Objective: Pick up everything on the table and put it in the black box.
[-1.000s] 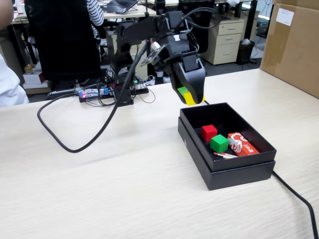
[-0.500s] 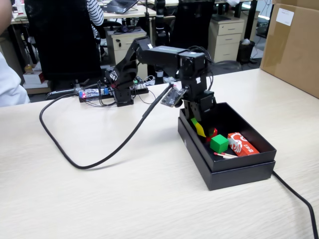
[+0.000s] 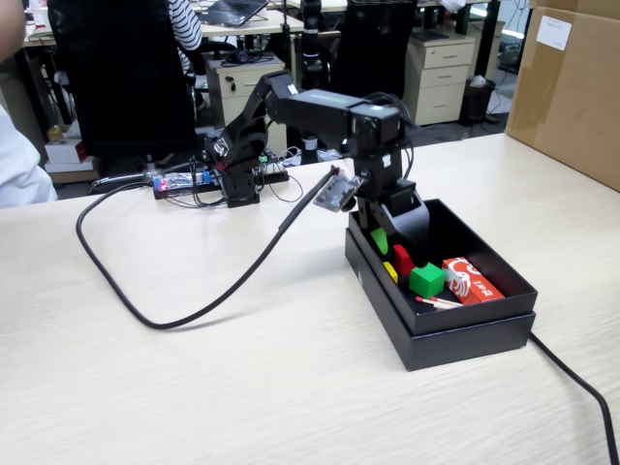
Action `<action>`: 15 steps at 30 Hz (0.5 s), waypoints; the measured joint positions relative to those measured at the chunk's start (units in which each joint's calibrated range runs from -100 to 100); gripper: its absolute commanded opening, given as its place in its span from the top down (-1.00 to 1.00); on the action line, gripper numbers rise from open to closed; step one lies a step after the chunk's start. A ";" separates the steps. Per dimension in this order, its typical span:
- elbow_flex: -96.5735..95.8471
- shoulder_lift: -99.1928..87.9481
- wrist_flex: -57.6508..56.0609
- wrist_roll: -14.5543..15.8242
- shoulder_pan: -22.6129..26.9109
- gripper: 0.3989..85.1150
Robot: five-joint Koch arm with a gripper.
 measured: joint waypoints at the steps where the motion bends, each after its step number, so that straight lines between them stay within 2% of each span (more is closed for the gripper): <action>1: -1.37 -4.01 0.08 0.00 -0.15 0.02; 9: -11.68 -30.94 -0.39 -0.34 -2.15 -0.06; 15: -24.65 -51.00 -0.39 -2.10 -5.27 -0.14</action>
